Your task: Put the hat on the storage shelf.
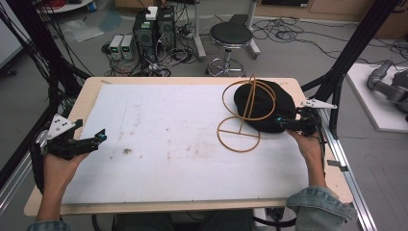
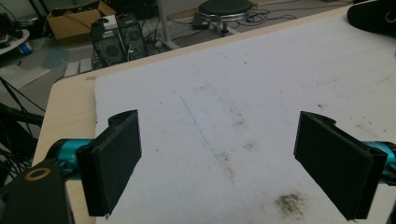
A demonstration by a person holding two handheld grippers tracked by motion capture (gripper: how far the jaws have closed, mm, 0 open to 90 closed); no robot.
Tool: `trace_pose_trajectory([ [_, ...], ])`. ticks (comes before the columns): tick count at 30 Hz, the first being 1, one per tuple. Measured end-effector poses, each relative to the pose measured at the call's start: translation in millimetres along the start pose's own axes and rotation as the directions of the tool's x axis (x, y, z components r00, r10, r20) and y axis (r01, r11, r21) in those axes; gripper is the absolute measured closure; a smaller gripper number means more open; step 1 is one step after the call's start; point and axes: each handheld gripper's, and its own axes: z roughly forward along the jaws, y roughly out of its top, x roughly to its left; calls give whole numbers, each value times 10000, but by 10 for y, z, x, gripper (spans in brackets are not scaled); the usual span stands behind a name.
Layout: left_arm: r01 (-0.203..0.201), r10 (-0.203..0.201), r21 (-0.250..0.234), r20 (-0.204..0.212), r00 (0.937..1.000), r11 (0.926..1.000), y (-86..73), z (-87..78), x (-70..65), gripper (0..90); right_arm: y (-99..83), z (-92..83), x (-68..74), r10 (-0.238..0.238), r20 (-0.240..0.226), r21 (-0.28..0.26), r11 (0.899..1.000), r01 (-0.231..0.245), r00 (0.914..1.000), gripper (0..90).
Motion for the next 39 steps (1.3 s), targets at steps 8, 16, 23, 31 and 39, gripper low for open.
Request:
trace_pose_trajectory([
  [8, 78, -78, 14, 3, 10000, 10000, -15, -13, 1, 152, 82, 120, -60, 28, 22, -132, 9999, -28, 10000, 61],
  [16, 116, -115, 110, -66, 9999, 9999, -31, -14, 14, 152, 138, 279, -56, -35, -28, -158, 9999, 34, 10000, 69],
  [23, 72, -71, 144, -71, 9999, 9999, -32, -4, 12, 152, 102, 417, -110, 401, -28, -452, 9982, -402, 9992, 69],
  [31, 68, -68, 195, -46, 10000, 9998, -38, 18, -3, 152, 105, 460, -114, 734, -218, -1087, 9912, -753, 9971, 69],
  [39, 32, -32, 232, -4, 10000, 9997, -34, 32, -23, 152, 83, 571, -87, 829, -144, -1260, 9885, -840, 9965, 70],
])
